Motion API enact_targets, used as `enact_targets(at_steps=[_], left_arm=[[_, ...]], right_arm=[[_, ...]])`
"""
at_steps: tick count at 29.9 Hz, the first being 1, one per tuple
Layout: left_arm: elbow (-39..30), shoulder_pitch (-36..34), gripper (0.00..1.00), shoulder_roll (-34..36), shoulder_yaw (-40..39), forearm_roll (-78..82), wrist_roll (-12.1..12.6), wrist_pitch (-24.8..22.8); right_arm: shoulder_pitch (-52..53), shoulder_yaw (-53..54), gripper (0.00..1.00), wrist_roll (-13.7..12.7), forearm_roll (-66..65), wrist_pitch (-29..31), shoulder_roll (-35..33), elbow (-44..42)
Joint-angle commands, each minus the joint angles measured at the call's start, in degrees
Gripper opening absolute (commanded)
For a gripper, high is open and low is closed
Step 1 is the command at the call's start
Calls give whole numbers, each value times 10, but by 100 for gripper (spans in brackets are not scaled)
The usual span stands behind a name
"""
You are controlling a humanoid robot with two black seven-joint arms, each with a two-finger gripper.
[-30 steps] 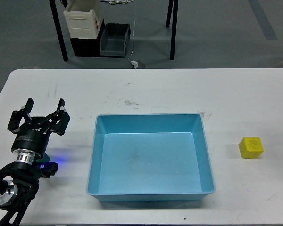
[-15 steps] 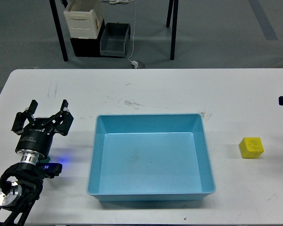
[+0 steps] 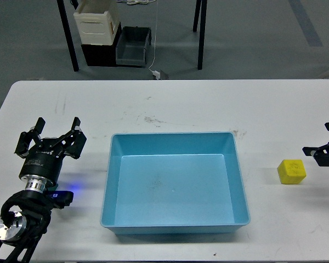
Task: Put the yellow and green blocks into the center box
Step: 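Lower the right gripper around the yellow cube and close it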
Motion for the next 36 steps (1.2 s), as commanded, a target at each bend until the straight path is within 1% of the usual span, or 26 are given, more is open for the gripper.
enact_targets(at_steps=[1, 4, 10, 14, 19, 25, 36], left_arm=[[5, -1, 100, 0, 0, 0, 0, 0], [5, -2, 100, 0, -1, 0, 0, 0], [7, -3, 100, 0, -1, 0, 0, 0], [15, -3, 100, 0, -2, 0, 0, 0], [18, -4, 100, 0, -3, 0, -1, 0], [33, -6, 100, 0, -3, 0, 0, -1], [35, -6, 100, 0, -3, 0, 0, -1]], right_arm=[[2, -19, 99, 0, -15, 1, 24, -2], [24, -48, 99, 0, -29, 2, 34, -7], [90, -146, 98, 0, -29, 2, 79, -64], [133, -201, 97, 0, -29, 2, 100, -81], [162, -254, 97, 0, -29, 2, 126, -107], [175, -294, 97, 0, -29, 2, 133, -107], [167, -300, 96, 0, -29, 0, 129, -107]])
